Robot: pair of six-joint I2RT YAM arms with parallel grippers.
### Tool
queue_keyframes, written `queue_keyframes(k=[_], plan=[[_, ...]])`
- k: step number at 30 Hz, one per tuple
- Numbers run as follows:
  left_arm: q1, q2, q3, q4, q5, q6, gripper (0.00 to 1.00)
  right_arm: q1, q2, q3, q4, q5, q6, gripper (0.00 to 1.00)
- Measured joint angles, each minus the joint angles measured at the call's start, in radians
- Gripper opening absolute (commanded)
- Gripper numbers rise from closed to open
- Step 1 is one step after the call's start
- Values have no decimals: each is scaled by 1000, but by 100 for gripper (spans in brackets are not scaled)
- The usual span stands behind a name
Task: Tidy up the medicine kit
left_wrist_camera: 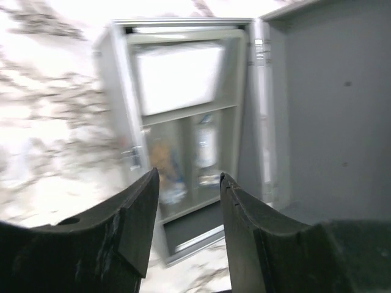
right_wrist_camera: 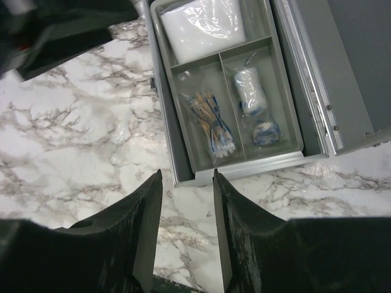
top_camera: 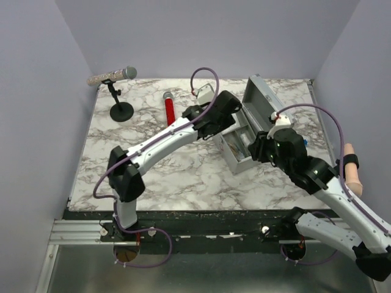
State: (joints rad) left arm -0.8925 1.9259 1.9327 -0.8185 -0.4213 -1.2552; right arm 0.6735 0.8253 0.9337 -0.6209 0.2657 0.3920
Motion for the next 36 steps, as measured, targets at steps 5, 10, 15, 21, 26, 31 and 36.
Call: queue_keyframes(k=[5,10,15,21,26,31,36], plan=[[43,-306,-403,145,-20,50,59,0,170,-4,116,64,-34,40],[119,-576,-808,351,3,81,58,0,462,74,195,112,-87,33],[143,-690,-1035,453,27,99,57,-3,652,119,285,152,-133,30],[174,-808,-1125,488,30,143,57,-31,732,126,379,186,-169,32],[208,-855,-1160,526,35,167,57,-54,789,168,421,212,-203,40],[237,-843,-1181,534,61,182,57,-74,831,184,441,222,-222,40],[245,-832,-1192,547,84,186,57,-94,838,184,444,222,-228,37]])
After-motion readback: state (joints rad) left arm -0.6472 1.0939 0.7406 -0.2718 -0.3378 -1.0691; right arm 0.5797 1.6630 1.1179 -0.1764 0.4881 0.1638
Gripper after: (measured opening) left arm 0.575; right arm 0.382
